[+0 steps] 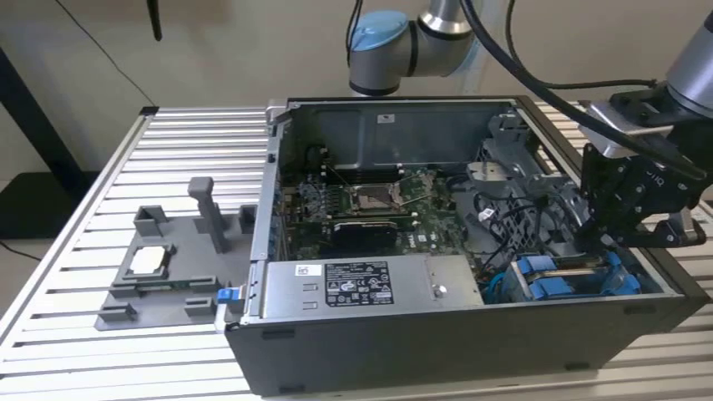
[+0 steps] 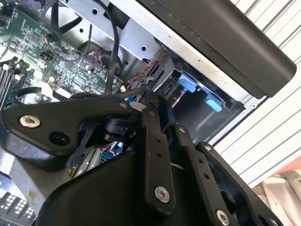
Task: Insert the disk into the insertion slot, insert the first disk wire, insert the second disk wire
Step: 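Insert the first disk wire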
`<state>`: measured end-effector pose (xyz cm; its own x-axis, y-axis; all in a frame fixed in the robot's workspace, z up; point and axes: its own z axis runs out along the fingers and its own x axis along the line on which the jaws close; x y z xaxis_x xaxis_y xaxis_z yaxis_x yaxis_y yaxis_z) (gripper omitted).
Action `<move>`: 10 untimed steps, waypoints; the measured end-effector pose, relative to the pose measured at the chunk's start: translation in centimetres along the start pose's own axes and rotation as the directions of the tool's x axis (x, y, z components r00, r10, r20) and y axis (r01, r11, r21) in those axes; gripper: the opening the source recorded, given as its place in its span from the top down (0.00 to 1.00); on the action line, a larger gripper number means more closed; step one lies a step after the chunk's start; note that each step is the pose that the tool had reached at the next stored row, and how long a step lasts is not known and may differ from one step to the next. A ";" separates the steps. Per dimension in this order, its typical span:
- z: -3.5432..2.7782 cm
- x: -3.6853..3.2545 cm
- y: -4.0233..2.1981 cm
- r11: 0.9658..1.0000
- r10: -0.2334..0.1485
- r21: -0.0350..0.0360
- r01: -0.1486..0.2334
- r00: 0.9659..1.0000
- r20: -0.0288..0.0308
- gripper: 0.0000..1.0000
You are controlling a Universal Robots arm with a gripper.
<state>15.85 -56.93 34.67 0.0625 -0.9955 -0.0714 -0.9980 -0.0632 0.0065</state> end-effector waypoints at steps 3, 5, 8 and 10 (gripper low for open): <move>0.14 0.16 -0.09 1.000 0.006 0.000 -0.006 1.000 0.000 0.81; 0.21 0.26 -0.14 1.000 0.011 0.001 -0.011 1.000 0.000 0.81; 0.34 0.38 -0.19 1.000 0.018 0.001 -0.018 1.000 0.000 0.81; 0.41 0.44 -0.21 1.000 0.023 0.002 -0.023 1.000 0.000 0.81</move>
<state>16.08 -57.33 34.22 0.0399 -0.9966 -0.0714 -0.9992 -0.0405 0.0065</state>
